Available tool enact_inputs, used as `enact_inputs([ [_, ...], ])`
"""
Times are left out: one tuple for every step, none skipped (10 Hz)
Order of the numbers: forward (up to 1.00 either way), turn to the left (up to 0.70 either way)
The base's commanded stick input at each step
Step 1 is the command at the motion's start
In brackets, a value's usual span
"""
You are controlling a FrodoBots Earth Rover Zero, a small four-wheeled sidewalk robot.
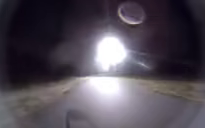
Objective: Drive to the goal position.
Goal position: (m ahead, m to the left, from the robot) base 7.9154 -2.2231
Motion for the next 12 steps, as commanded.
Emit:
enact_inputs([
  [1.00, 0.10],
  [1.00, 0.11],
  [1.00, 0.06],
  [1.00, 0.04],
  [1.00, 0.03],
  [1.00, 0.03],
  [1.00, 0.05],
  [1.00, 0.10],
  [1.00, 0.12],
  [1.00, 0.08],
  [1.00, 0.05],
  [1.00, 0.05],
])
